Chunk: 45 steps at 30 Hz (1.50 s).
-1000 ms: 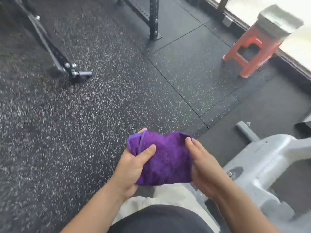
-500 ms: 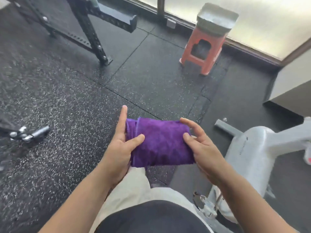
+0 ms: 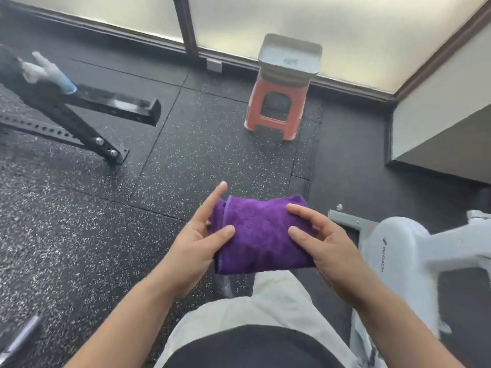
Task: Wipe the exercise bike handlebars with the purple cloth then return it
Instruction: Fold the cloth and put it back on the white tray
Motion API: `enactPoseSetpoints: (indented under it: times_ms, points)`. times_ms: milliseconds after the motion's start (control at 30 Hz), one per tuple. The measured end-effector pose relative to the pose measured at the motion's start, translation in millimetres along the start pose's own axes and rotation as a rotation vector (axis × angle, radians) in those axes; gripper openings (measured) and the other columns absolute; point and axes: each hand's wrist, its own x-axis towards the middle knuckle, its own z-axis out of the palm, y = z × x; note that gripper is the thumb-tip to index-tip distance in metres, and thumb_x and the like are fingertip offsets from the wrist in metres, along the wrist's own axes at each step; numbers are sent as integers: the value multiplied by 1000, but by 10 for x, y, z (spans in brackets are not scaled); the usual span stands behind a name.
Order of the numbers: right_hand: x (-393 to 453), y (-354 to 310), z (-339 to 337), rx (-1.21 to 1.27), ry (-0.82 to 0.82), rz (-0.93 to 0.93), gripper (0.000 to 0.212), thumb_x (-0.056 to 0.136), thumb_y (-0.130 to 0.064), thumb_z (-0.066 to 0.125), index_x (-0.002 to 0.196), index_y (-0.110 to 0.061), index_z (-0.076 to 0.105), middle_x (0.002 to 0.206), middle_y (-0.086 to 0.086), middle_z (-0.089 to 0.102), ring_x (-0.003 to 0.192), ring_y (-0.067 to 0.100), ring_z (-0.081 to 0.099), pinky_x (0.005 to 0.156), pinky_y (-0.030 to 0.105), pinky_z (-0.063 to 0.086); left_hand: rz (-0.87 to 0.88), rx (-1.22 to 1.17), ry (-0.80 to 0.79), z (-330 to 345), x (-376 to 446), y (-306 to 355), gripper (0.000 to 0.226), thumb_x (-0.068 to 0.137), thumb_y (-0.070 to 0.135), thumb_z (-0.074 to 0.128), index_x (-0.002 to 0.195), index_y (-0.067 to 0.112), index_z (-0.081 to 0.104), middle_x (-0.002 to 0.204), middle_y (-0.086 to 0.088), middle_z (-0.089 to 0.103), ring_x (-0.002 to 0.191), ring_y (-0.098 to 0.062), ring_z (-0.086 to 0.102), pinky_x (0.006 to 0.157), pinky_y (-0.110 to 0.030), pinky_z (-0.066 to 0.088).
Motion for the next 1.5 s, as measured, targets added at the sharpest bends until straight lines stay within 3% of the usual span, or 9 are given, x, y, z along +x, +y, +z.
enactPoseSetpoints:
  times_ms: [200, 467, 667, 800, 1000, 1133, 1233, 1367, 1500]
  points:
    - [963, -490, -136, 25, 89, -16, 36, 91, -1, 68, 111, -31, 76, 109, -10, 78, 95, 3, 72, 76, 14, 55, -37, 141, 45, -39, 1207, 487, 34, 77, 16, 74, 109, 28, 76, 104, 5, 77, 96, -9, 67, 84, -21, 56]
    - [2556, -1344, -538, -17, 67, 8, 50, 82, 6, 76, 114, -33, 74, 100, -7, 80, 87, 6, 74, 73, 18, 58, -115, 153, 50, 18, 2924, 1106, 61, 64, 3, 81, 116, 34, 73, 114, 0, 77, 100, -14, 73, 80, -25, 59]
    - [3660, -2008, -727, -110, 83, 11, 62, 77, 3, 82, 116, -44, 71, 112, -5, 77, 100, 13, 73, 84, 28, 59, -100, 172, 18, 72, 4129, 1662, 65, 65, -2, 78, 118, 35, 73, 111, 0, 78, 97, -13, 73, 78, -25, 59]
    - [4415, -2319, -738, -109, 107, -6, 69, 76, 3, 83, 114, -52, 69, 113, -6, 77, 100, 14, 74, 83, 30, 60, -104, 185, 19, -43, 4948, 1964, 67, 62, -2, 79, 119, 32, 72, 105, 2, 78, 91, -13, 73, 75, -25, 60]
    - [5598, -2613, -646, -88, 189, 31, 70, 79, 9, 78, 123, -43, 64, 113, -9, 77, 98, 14, 74, 75, 25, 60, -137, 239, -27, -371, 6316, 2297, 73, 72, -15, 77, 125, 33, 67, 108, 6, 78, 88, -11, 73, 72, -25, 60]
    - [6438, -2882, -627, -119, 269, 42, 71, 80, 11, 76, 126, -41, 62, 118, -5, 74, 96, 9, 75, 74, 22, 60, -176, 269, -35, -470, 7266, 2537, 72, 68, -8, 80, 119, 42, 69, 107, 4, 78, 91, -13, 74, 73, -27, 61]
    - [7003, -3050, -729, -167, 299, 45, 71, 80, 8, 76, 125, -43, 60, 113, -11, 73, 91, 3, 74, 73, 19, 59, -201, 285, -47, -463, 7881, 2621, 70, 69, -7, 79, 114, 46, 69, 105, 8, 79, 89, -11, 75, 71, -26, 61]
    - [7653, -3103, -978, -220, 313, 76, 73, 80, 3, 78, 134, -41, 56, 116, -12, 70, 93, 5, 74, 76, 22, 60, -228, 344, -22, -426, 8595, 2557, 65, 72, -11, 78, 115, 36, 69, 102, 8, 77, 83, -9, 76, 66, -24, 60]
    - [8301, -2944, -1286, -236, 320, 129, 73, 79, -1, 79, 123, -55, 56, 118, -7, 70, 89, 9, 76, 73, 25, 61, -277, 388, 35, -337, 9260, 2288, 67, 72, -13, 76, 110, 41, 68, 110, 2, 74, 88, -16, 76, 71, -32, 63]
